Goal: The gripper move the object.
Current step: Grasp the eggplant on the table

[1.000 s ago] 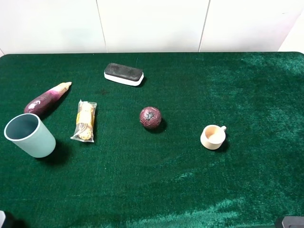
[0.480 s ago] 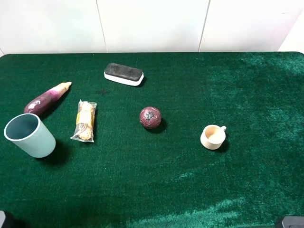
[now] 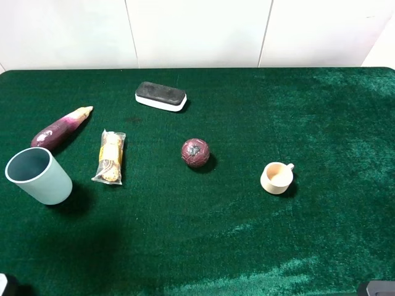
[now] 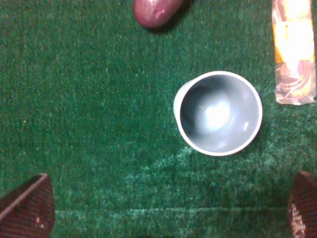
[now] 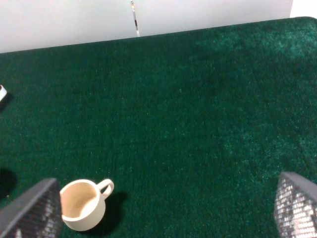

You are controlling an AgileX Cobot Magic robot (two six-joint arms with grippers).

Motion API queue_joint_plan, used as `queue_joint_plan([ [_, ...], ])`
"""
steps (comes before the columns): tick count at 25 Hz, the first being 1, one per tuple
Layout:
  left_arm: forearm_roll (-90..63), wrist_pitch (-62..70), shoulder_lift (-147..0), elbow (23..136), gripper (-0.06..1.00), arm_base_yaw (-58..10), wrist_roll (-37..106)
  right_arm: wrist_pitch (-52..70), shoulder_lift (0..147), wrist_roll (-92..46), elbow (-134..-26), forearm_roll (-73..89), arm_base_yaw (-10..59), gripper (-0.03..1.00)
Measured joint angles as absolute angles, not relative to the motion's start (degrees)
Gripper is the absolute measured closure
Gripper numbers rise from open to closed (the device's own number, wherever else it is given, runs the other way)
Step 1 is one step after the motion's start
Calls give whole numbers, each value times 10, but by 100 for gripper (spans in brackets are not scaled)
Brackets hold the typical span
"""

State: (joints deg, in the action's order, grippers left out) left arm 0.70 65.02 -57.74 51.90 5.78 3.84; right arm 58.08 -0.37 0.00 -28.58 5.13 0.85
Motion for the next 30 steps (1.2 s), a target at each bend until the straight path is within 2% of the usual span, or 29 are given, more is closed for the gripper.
queue_joint_plan([
  [30, 11, 380, -928, 552, -1, 58, 185, 580, -4, 0, -286, 51, 9, 32],
])
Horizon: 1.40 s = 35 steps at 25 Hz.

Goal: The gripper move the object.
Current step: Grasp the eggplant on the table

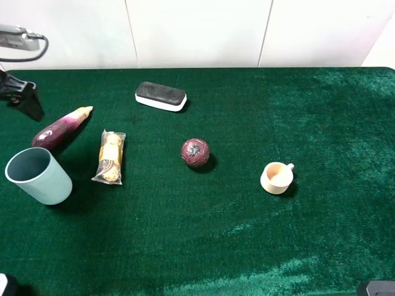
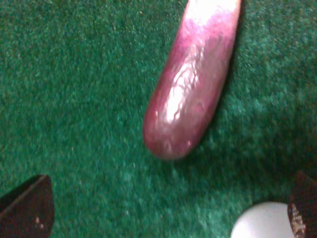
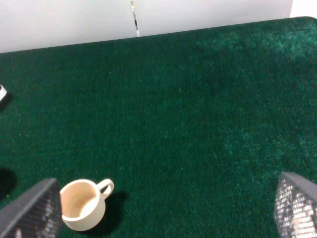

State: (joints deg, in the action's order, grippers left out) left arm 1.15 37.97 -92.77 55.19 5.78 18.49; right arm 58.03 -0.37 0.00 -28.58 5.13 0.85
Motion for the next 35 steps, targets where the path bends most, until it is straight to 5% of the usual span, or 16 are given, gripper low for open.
queue_joint_plan([
  [29, 8, 232, -1105, 552, 0, 52, 228, 581, -4, 0, -286, 51, 9, 32],
  [35, 7, 230, -1113, 552, 9, 52, 228, 581, -4, 0, -286, 51, 9, 32],
])
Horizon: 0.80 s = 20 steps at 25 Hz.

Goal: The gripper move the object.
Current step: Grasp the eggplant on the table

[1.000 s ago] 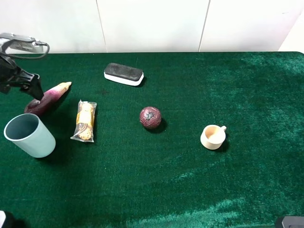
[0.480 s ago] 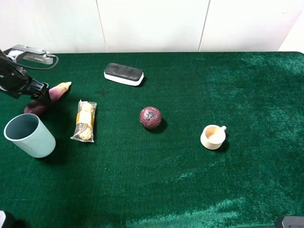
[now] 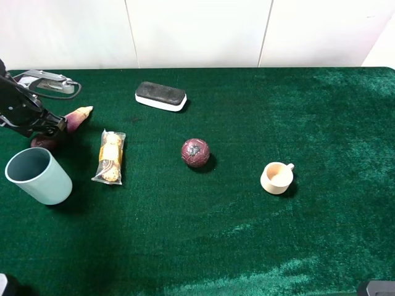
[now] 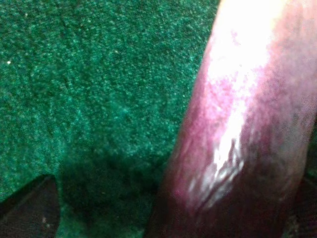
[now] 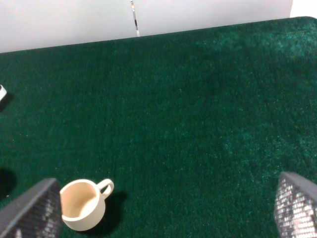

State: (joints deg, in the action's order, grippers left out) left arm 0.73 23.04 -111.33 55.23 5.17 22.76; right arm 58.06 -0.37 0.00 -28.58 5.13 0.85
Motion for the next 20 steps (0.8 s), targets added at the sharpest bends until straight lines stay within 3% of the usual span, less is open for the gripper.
queue_joint_plan([
  [8, 7, 230, -1113, 552, 38, 52, 228, 581, -4, 0, -286, 51, 9, 32],
  [20, 7, 230, -1113, 552, 39, 52, 228, 581, -4, 0, -286, 51, 9, 32],
])
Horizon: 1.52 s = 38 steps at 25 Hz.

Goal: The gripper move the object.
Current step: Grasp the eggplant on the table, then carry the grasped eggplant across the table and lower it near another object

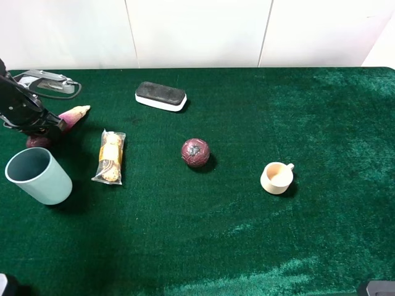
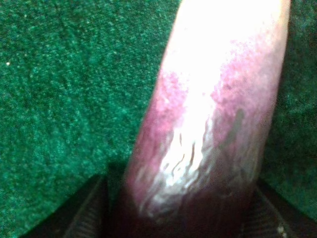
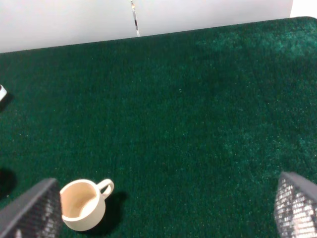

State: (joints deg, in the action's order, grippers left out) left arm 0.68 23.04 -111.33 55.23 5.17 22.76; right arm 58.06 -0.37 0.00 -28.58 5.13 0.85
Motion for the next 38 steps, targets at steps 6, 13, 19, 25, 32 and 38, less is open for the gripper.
queue_joint_plan([
  [6, 7, 234, -1113, 552, 39, 52, 228, 581, -4, 0, -286, 51, 9, 32],
  [13, 7, 250, -1113, 552, 39, 52, 228, 581, -4, 0, -286, 51, 9, 32],
  [19, 7, 271, -1077, 552, 39, 52, 228, 581, -4, 0, -286, 51, 9, 32],
  [25, 7, 306, -1007, 552, 39, 52, 228, 581, -4, 0, -286, 51, 9, 32],
  [32, 6, 366, -949, 566, 39, 52, 228, 581, -4, 0, -286, 51, 9, 32],
  [38, -37, 464, -943, 638, 39, 52, 229, 581, -4, 0, -286, 51, 9, 32],
])
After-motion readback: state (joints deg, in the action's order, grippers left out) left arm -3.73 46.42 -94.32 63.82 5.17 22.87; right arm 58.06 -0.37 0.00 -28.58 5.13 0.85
